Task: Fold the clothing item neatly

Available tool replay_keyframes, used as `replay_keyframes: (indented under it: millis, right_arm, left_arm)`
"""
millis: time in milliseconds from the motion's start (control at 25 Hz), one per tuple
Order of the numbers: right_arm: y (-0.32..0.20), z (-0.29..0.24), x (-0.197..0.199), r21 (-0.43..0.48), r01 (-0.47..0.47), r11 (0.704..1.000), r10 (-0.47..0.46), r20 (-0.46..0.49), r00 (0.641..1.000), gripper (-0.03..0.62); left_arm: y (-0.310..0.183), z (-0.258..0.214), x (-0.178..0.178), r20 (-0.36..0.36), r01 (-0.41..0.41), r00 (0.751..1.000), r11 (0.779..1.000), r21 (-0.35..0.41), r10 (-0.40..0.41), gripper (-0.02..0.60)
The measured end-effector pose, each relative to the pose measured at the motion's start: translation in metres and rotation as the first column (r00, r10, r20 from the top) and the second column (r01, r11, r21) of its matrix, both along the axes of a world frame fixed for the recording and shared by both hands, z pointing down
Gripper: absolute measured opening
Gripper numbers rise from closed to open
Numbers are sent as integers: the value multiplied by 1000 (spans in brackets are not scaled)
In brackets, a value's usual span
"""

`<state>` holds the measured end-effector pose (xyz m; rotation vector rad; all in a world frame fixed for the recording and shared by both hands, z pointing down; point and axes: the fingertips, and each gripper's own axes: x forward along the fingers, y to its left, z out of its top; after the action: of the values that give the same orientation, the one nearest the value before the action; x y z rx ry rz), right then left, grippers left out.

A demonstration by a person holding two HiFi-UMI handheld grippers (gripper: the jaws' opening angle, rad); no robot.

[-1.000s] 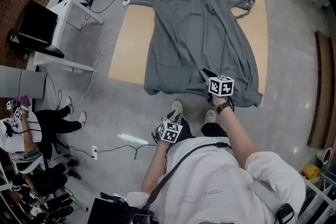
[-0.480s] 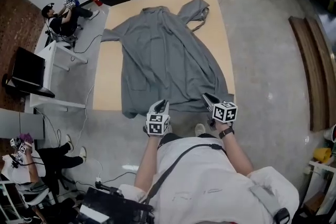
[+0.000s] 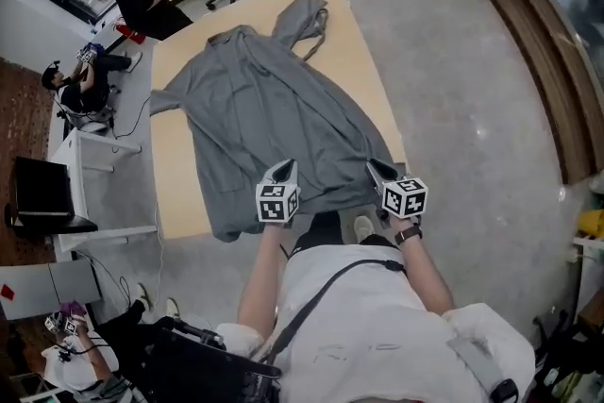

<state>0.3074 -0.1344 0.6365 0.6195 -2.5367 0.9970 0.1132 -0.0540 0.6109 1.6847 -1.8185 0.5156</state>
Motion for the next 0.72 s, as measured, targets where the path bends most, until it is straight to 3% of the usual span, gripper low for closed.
replay_keyframes:
  millis: [360,600,720]
  right_arm:
    - [-41,14,-31,29,-27,999,31,-151,988,46]
    - [-88,28,-69,60,-81,995,93,-229,969,52]
    - [-98,37,-71,76,-77,994,96,-287,953,57]
  left_arm:
    - [-134,12,-105,31,-85,996,995,-52,86,6]
    - [-233,38,-176,124,-209,966,968,-142,227,64]
    - [-279,53,-207,138,-226,958,959,-173,251,84]
